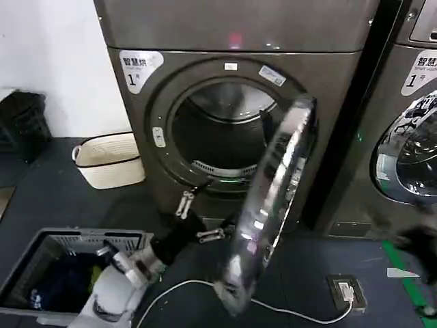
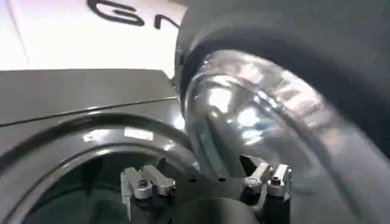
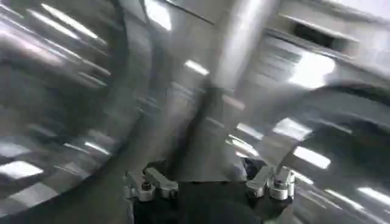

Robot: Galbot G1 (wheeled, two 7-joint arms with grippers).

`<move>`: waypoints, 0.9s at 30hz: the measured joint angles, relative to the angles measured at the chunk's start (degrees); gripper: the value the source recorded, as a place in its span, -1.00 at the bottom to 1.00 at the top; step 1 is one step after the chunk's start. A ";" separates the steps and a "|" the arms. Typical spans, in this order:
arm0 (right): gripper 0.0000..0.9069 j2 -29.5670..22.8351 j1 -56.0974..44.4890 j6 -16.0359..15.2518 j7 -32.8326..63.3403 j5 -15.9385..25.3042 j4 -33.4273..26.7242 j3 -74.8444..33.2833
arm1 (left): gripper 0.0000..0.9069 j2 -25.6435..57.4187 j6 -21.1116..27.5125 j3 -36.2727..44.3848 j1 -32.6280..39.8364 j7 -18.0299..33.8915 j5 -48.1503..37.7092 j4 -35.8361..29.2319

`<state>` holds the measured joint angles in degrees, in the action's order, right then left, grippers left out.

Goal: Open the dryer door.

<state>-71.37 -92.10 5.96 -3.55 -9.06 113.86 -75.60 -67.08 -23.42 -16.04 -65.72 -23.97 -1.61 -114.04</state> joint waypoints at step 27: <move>1.00 -4.94 -0.96 -0.37 18.46 5.83 -18.44 -35.47 | 1.00 -15.10 1.18 27.56 25.52 0.31 2.55 23.17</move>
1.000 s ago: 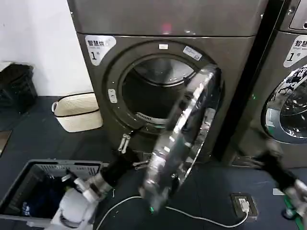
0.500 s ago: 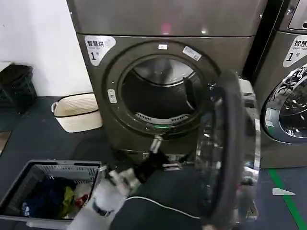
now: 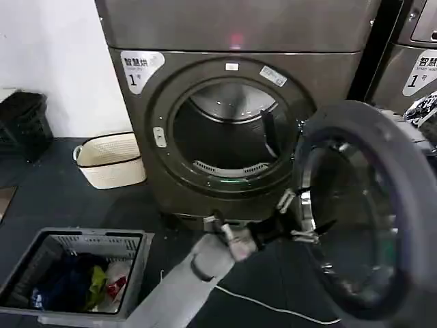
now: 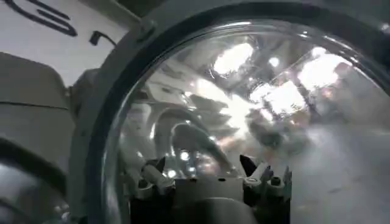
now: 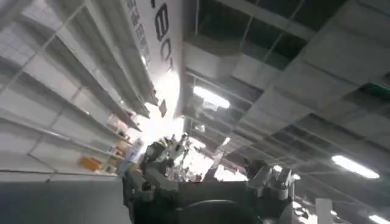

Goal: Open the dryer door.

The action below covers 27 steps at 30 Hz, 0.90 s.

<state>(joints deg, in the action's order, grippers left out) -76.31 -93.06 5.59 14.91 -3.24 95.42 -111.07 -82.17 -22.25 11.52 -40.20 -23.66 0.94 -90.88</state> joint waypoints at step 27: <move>1.00 0.24 -0.27 1.26 0.20 0.62 -2.07 -1.17 | 1.00 -10.03 -0.31 3.74 12.66 -0.42 1.06 22.31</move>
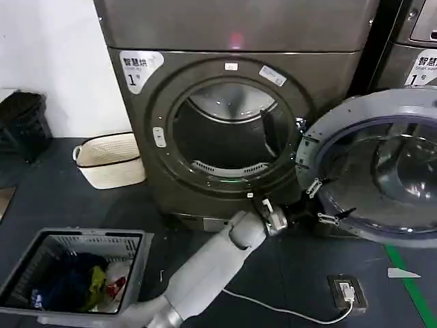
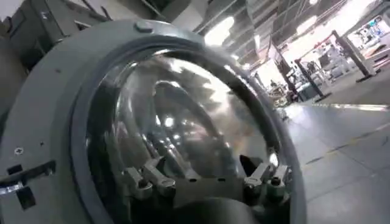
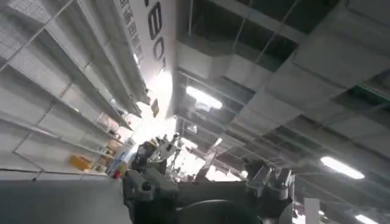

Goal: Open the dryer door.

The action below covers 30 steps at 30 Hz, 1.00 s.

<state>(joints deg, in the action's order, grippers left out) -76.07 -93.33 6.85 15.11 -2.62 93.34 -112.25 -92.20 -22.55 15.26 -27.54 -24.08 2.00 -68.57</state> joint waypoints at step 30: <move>1.00 2.13 -0.13 0.65 -2.74 -4.41 -1.94 1.34 | 1.00 47.58 -8.45 -10.34 -22.55 0.39 11.38 -40.19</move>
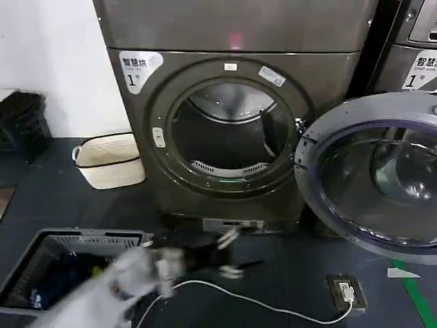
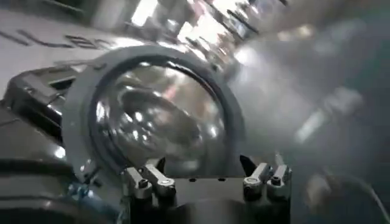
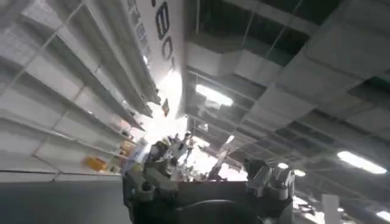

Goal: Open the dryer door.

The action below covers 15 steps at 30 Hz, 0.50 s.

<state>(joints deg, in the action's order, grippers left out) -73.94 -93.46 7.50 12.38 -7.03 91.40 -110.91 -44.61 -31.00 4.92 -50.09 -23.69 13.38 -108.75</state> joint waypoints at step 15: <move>1.00 0.48 -0.30 0.51 -1.80 -10.79 -1.50 2.92 | 1.00 29.77 -16.37 -29.32 -19.50 4.45 40.84 5.63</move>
<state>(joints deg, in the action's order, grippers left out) -73.45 -93.76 8.01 10.57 -17.82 89.91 -107.98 -14.84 -47.37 -24.40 -69.59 -19.24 54.22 -103.12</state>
